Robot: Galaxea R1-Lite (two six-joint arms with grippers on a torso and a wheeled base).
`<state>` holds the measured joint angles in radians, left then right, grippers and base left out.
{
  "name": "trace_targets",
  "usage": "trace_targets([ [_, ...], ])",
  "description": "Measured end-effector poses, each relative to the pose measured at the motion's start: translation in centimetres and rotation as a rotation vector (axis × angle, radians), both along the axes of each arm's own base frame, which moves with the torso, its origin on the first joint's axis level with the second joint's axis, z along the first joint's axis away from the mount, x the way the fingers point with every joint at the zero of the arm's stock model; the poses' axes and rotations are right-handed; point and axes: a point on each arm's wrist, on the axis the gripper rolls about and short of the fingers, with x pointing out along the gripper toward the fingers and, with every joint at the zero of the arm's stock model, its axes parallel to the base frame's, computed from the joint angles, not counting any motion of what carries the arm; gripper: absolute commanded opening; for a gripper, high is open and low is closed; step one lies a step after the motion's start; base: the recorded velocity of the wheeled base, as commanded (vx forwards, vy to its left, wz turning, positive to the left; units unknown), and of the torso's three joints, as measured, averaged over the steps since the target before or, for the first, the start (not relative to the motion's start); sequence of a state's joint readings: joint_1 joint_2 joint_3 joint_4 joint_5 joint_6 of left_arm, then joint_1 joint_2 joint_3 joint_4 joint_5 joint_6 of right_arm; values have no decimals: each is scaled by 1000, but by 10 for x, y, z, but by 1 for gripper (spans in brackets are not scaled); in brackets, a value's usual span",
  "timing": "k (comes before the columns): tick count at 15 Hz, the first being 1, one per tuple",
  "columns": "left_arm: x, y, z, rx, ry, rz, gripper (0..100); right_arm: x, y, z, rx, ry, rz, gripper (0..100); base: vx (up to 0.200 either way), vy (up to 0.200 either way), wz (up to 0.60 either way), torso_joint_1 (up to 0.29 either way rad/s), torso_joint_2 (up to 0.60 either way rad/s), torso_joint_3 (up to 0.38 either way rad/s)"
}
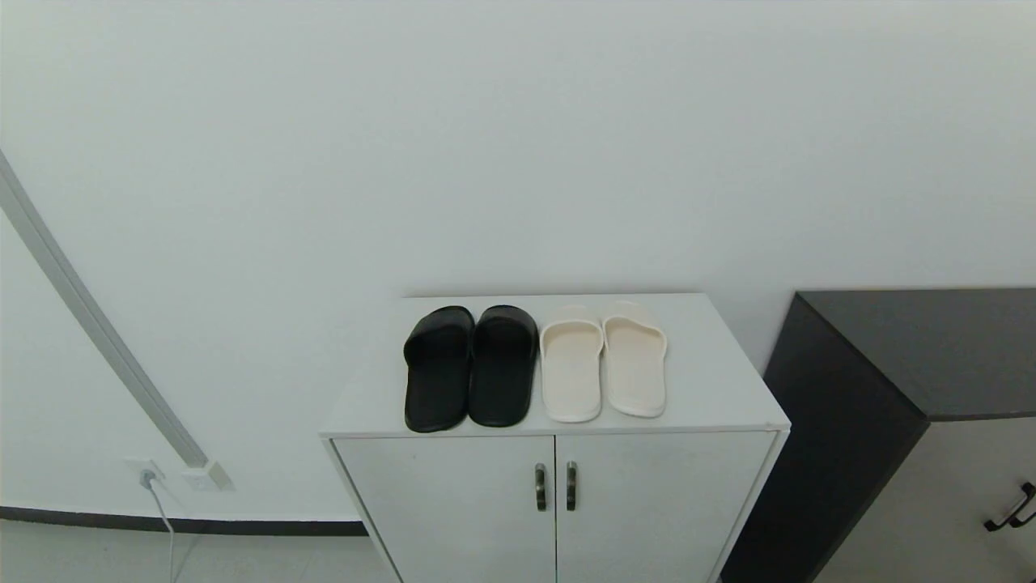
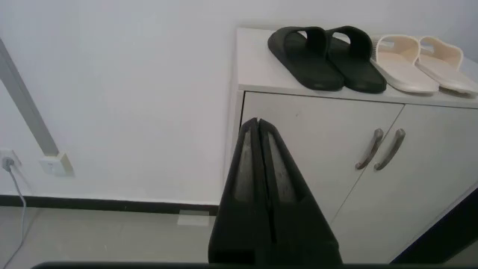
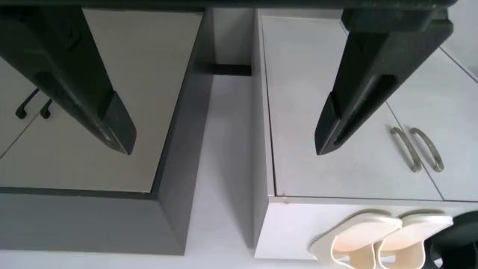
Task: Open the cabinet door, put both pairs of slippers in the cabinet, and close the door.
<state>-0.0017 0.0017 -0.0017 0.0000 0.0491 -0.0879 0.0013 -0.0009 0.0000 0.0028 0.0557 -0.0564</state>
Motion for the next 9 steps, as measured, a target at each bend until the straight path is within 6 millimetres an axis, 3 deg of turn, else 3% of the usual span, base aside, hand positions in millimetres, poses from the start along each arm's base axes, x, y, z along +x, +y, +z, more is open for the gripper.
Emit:
trace_targets([
  [9, 0, 0, 0, -13, -1, 5, 0, 0, 0, 0, -1, 0, 5, 100, 0, 0, 0, 0, 0, 0],
])
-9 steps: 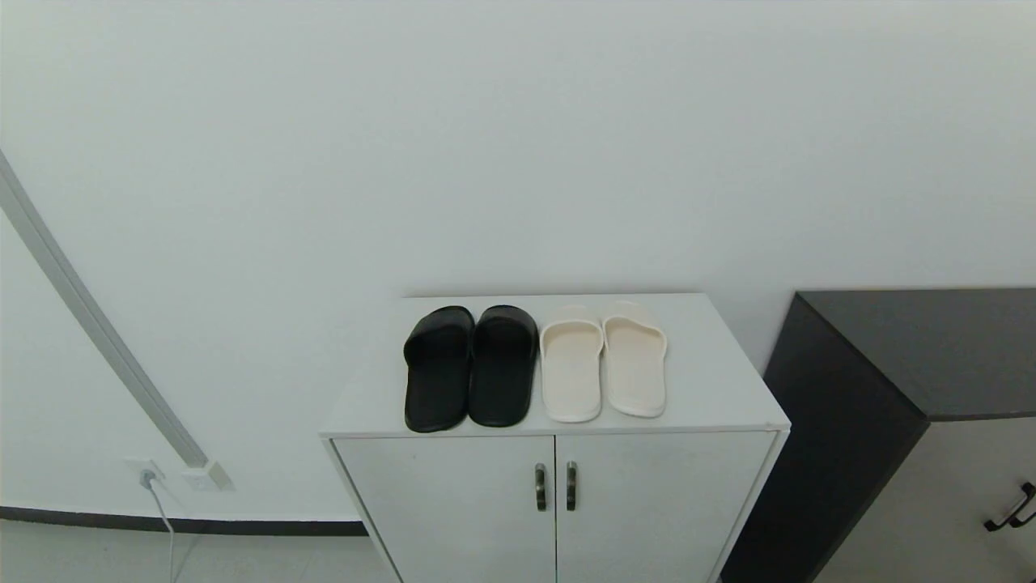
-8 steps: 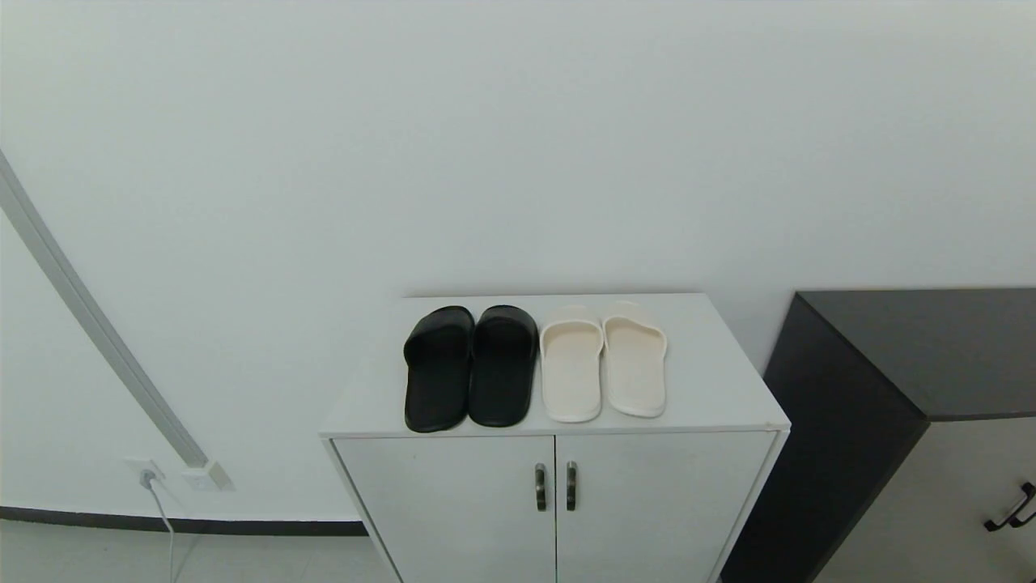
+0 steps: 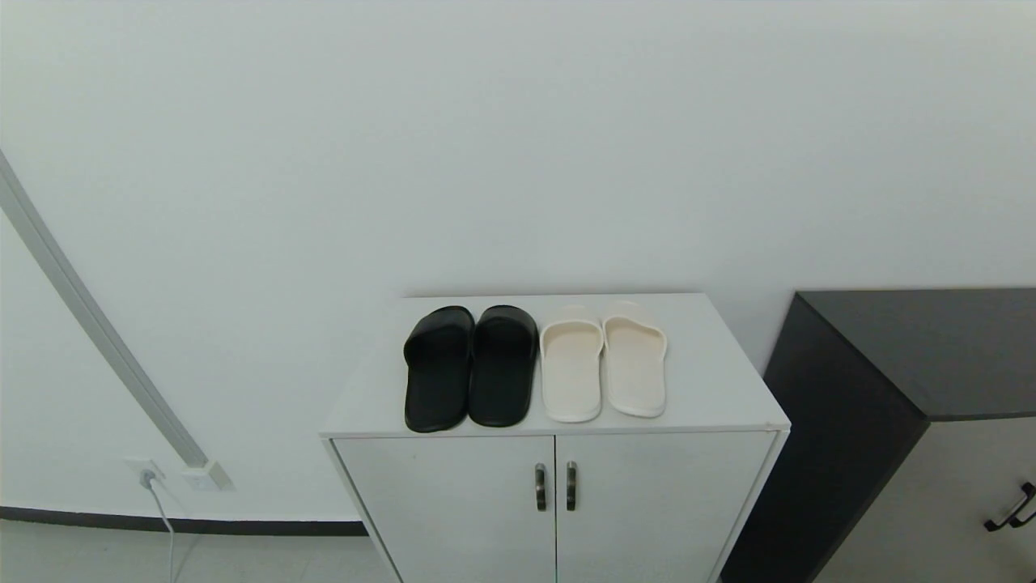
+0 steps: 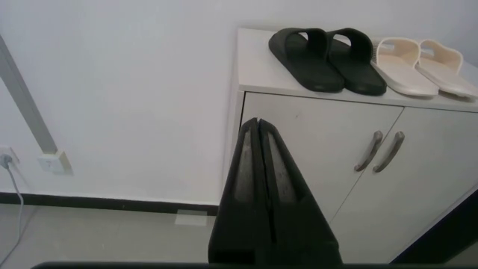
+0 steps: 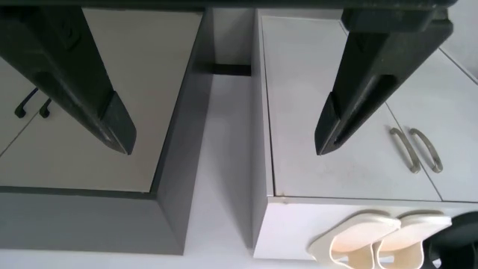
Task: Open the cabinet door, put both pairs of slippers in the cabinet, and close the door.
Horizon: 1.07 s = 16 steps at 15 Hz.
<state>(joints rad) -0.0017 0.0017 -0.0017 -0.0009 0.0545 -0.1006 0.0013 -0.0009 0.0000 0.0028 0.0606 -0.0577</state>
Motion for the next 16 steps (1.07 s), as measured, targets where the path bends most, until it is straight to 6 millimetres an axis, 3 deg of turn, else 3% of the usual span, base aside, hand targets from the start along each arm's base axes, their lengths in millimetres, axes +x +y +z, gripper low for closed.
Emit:
trace_targets([
  [6, 0, 0, 0, -1, -1, 2, 0, 0, 0, 1, -3, 0, -15, 100, 0, 0, 0, 0, 0, 0],
  [10, 0, 0, 0, -2, -1, 1, 0, -3, 0, 54, 36, -39, 10, 100, 0, 0, 0, 0, 0, 0],
  [13, 0, 0, 0, -2, -1, 0, 0, 31, 2, 75, 44, 81, 92, 100, 0, 0, 0, 0, 0, 0],
  [16, 0, 0, 0, -1, 0, -1, 0, 78, 8, 82, 88, 155, 175, 100, 0, 0, 0, 0, 0, 0],
])
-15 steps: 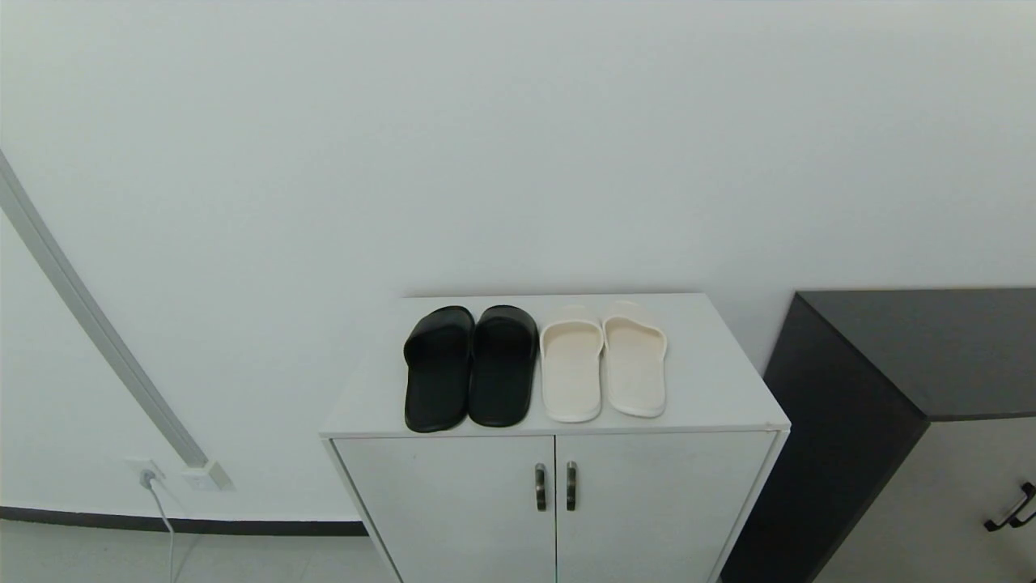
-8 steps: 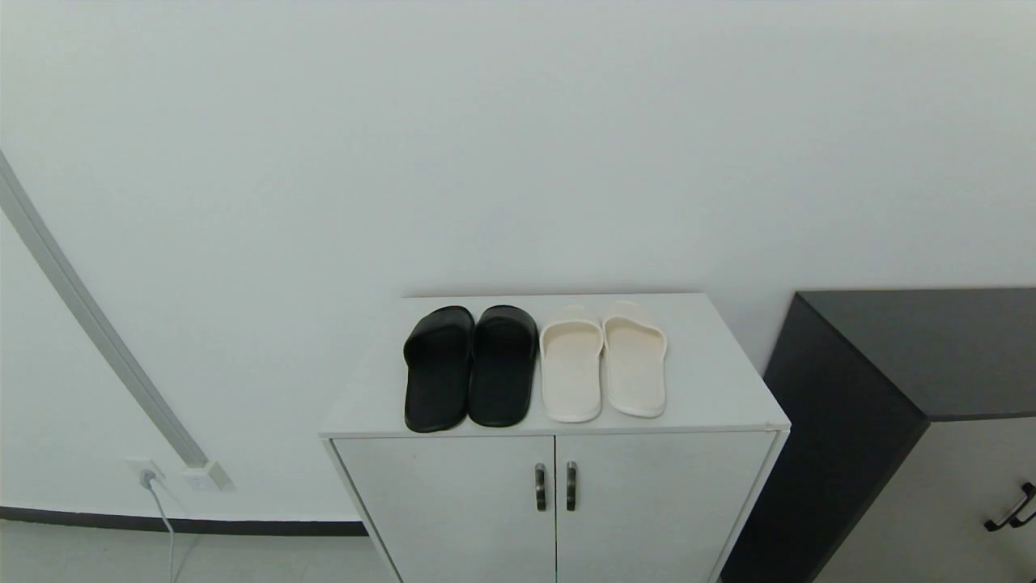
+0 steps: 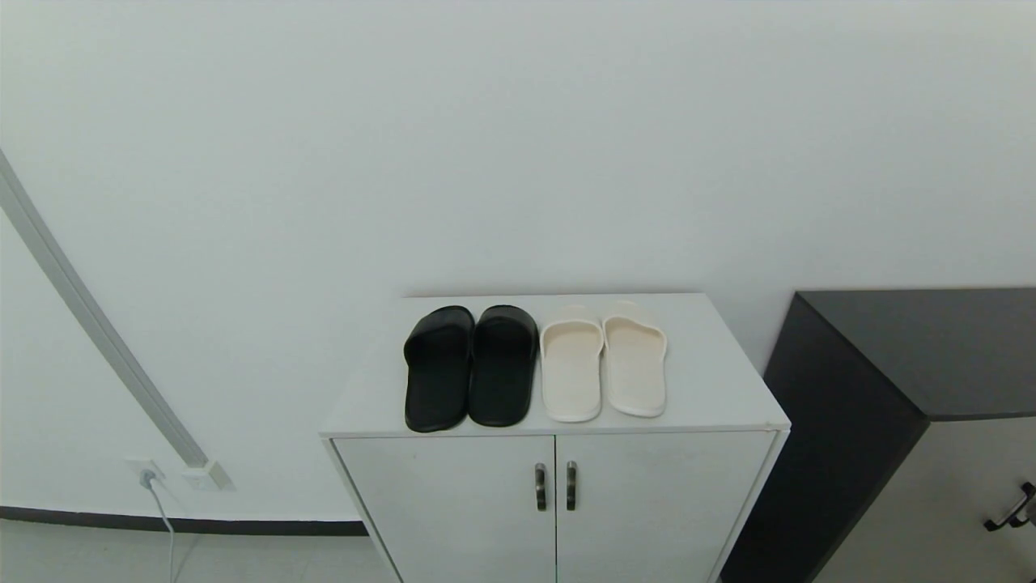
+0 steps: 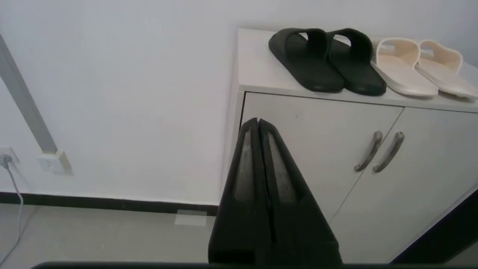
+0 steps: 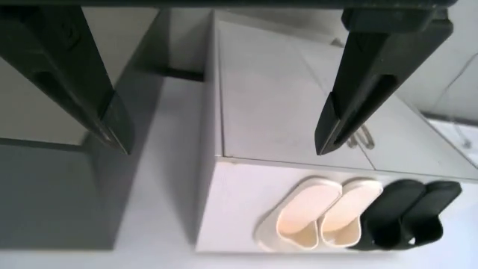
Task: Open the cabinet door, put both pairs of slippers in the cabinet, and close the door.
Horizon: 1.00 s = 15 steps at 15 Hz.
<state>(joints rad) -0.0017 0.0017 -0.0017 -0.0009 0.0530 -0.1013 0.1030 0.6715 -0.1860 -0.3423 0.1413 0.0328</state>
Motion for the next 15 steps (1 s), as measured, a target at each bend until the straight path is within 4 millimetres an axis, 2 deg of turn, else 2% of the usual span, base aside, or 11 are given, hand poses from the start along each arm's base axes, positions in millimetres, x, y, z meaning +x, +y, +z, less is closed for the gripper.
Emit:
trace_targets([
  [3, 0, 0, 0, 0, 0, 0, 0, 43, 23, 3, 20, 62, 62, 100, 0, 0, 0, 0, 0, 0],
  [6, 0, 0, 0, 2, 0, -1, 0, 78, 70, 17, 33, 72, 84, 100, 0, 0, 0, 0, 0, 0],
  [9, 0, 0, 0, 2, 1, -1, 0, 105, 115, 29, 34, 68, 110, 100, 0, 0, 0, 0, 0, 0],
  [15, 0, 0, 0, 4, 1, -3, 0, 165, 183, 37, 59, 60, 59, 100, 0, 0, 0, 0, 0, 0],
])
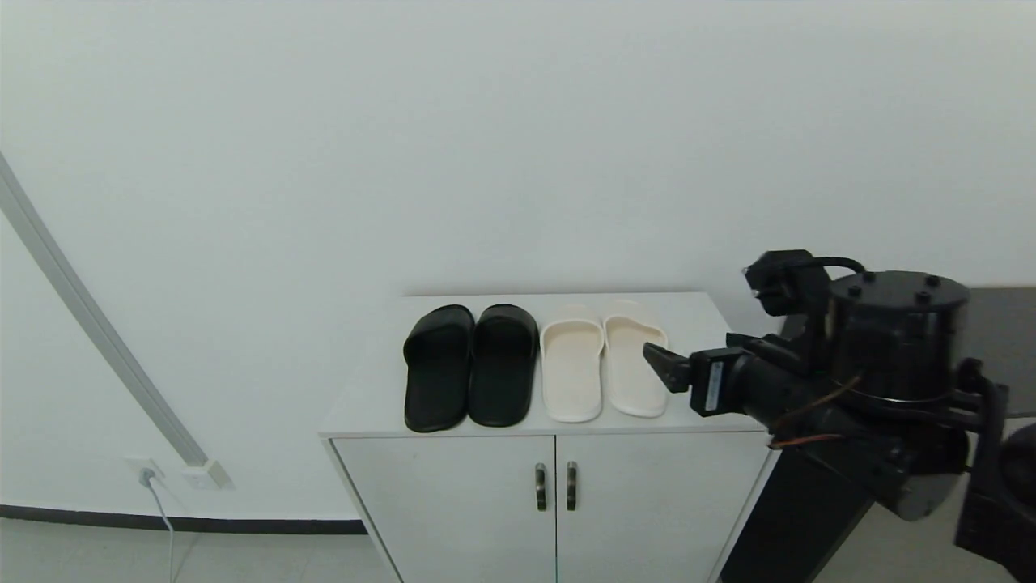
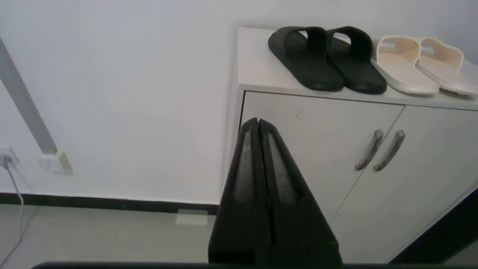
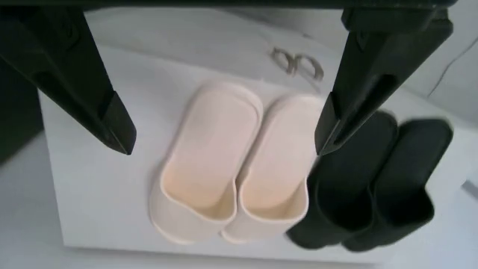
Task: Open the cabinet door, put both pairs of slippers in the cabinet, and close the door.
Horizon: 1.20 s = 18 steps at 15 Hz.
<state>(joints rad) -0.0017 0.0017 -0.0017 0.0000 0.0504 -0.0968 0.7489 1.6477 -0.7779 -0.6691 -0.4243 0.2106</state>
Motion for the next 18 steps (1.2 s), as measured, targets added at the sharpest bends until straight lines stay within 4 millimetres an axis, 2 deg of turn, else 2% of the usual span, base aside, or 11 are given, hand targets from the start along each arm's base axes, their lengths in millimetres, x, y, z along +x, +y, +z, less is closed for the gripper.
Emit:
trace_targets([
  [4, 0, 0, 0, 0, 0, 0, 0, 32, 39, -7, -6, -13, -77, 100, 0, 0, 0, 0, 0, 0],
  [10, 0, 0, 0, 0, 0, 0, 0, 72, 79, -44, -27, 19, -126, 100, 0, 0, 0, 0, 0, 0],
  [14, 0, 0, 0, -1, 0, 0, 0, 95, 88, -64, -25, 40, -153, 100, 0, 0, 0, 0, 0, 0],
  [18, 0, 0, 0, -1, 0, 0, 0, 129, 83, -79, -38, 55, -214, 100, 0, 0, 0, 0, 0, 0],
])
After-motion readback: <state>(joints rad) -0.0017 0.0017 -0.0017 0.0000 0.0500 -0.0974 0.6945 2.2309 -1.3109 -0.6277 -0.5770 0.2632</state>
